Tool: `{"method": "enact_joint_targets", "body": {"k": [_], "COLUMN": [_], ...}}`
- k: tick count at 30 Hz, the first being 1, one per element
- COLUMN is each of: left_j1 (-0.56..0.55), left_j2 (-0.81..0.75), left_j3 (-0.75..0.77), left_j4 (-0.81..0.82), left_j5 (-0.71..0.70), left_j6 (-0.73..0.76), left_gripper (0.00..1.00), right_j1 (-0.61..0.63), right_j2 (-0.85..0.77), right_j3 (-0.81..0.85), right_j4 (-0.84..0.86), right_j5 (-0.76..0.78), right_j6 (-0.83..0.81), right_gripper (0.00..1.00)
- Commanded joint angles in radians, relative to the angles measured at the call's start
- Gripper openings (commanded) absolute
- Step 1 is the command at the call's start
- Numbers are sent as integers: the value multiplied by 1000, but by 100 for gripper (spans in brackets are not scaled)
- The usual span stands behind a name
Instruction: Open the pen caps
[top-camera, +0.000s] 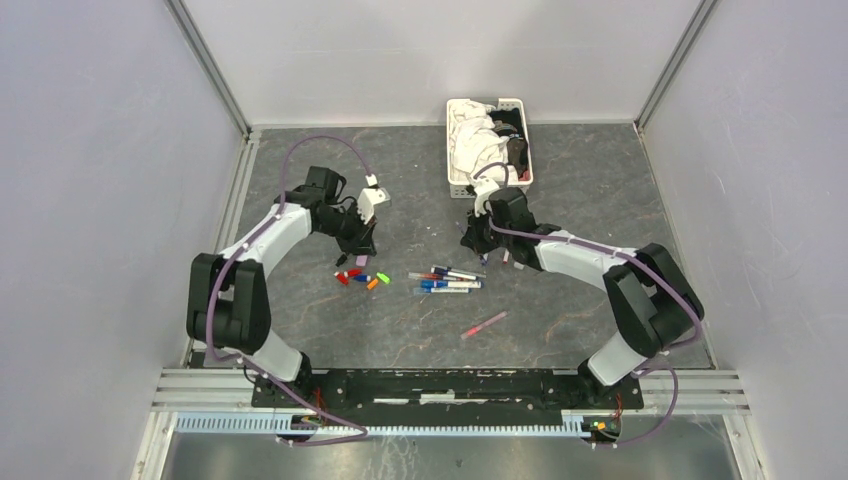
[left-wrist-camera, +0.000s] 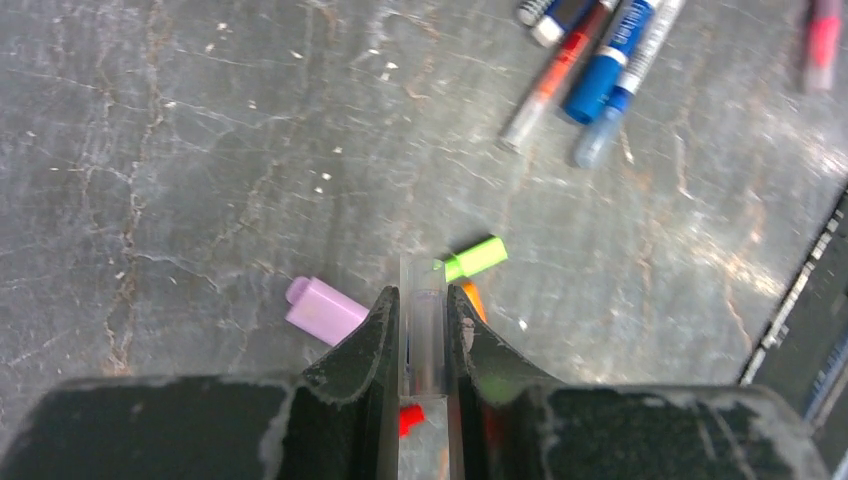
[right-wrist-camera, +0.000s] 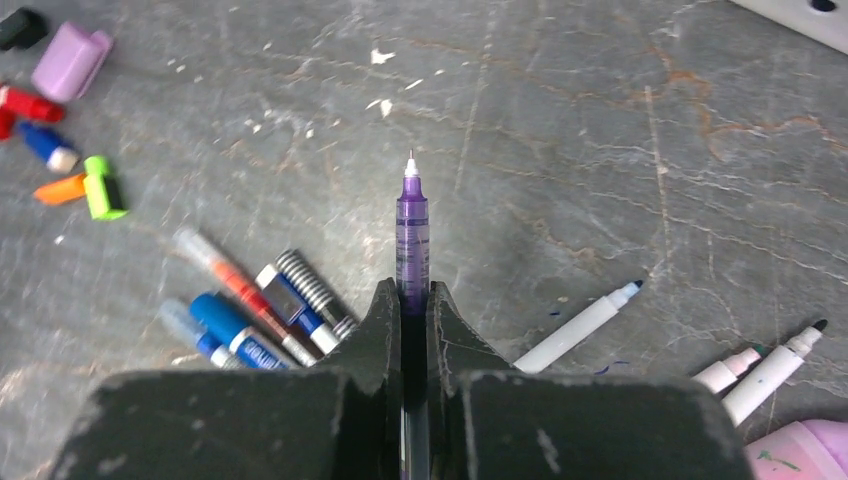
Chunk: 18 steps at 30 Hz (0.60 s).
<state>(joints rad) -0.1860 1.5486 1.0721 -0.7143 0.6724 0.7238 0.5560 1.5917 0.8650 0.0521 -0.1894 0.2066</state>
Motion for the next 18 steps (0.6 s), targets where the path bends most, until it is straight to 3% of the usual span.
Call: {"method": "enact_joint_targets", "body": {"k": [1, 18], "left_j1": [-15, -29], "left_j2": [60, 68], "left_j3": [-1, -26], "left_j4": [155, 122], "left_j5": [-70, -41], "left_j6": [-94, -55], "left_gripper": [17, 51], "right_j1": [11, 10], "right_j2": [60, 140], "right_j3": [-9, -74], "right_j4": [121, 133], "right_j5": [171, 390], "right_j6": [97, 80], "right_gripper": [0, 0]}}
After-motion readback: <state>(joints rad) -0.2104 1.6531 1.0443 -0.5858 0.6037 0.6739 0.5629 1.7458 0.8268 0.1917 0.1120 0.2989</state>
